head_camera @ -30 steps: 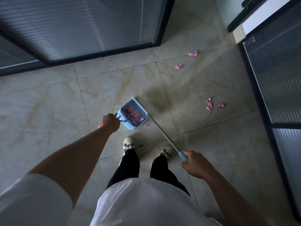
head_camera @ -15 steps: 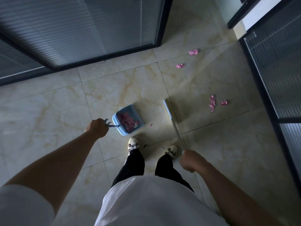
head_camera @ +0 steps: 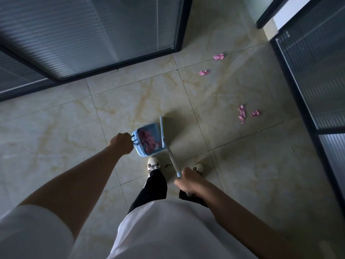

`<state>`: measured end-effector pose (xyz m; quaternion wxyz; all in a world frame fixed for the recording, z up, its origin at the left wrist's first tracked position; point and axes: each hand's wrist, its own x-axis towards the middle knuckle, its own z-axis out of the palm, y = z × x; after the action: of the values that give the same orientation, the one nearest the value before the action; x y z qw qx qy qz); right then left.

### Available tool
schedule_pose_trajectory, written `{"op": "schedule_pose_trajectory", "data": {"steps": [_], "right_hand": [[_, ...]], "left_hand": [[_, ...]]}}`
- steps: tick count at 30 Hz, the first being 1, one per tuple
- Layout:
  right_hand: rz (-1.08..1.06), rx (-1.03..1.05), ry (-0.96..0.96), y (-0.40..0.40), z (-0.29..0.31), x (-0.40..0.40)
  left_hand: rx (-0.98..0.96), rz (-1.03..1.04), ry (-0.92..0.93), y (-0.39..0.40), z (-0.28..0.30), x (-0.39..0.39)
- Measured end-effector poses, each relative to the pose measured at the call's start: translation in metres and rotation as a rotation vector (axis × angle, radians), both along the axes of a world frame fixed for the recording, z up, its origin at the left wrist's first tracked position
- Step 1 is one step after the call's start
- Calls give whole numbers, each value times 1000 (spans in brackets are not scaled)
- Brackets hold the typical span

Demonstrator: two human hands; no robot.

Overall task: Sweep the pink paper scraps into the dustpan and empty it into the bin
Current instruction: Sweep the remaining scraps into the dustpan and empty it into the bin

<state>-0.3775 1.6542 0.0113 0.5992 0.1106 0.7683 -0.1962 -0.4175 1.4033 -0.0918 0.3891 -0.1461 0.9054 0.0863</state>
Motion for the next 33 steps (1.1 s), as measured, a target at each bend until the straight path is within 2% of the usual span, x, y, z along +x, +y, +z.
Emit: {"op": "schedule_pose_trajectory", "data": {"steps": [5,16,23,27,33], "right_hand": [[-160,-17,57,25,10,-2],[-229,36,281,74,26,-19],[-478,158,356,141,2,-39],[-565,219,386,187,-14,-60],[-679,314,396,279,-46,-114]], "left_hand": [[26,113,14,-4,7,3],[223,442,58,15,30,-13],[388,596,99,52,46,-53],[458,612,88,82,50,-87],[427,650,115,143,51,-148]]}}
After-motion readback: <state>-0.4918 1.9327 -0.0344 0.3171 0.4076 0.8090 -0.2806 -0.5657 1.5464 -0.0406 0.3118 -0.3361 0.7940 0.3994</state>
